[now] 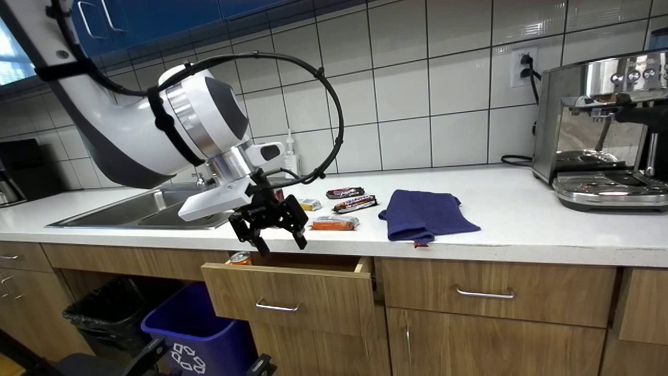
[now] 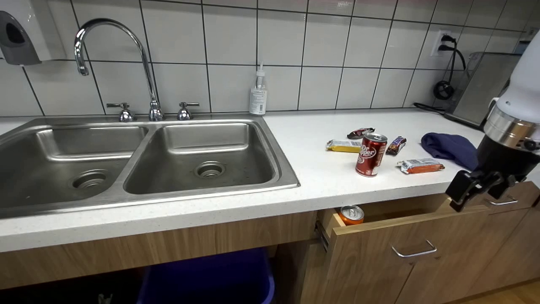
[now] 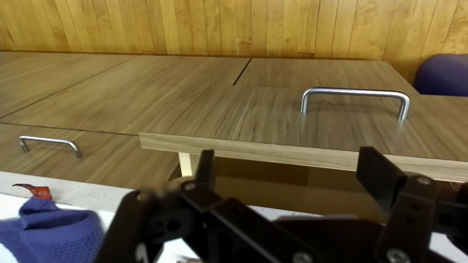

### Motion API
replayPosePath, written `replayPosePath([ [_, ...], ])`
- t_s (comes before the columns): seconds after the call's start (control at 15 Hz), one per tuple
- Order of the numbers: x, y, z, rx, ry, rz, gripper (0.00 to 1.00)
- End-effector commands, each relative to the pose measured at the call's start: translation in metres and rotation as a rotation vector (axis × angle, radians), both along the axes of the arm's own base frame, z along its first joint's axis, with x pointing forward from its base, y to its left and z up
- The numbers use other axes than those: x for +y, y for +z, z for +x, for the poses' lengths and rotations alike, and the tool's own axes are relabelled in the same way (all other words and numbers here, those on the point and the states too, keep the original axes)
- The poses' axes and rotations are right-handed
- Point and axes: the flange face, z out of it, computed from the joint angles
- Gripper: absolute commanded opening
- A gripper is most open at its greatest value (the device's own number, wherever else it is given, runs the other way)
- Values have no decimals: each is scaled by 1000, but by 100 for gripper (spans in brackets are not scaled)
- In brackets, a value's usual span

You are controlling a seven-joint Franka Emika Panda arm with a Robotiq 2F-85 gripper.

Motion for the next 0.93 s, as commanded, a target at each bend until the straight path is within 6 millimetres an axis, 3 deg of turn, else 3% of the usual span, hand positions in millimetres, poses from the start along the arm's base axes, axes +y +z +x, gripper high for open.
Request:
replayPosePath([
  [0.0, 7, -9, 9, -19, -2, 23, 100],
  [0.87, 22, -43, 50, 2, 16, 58, 100],
])
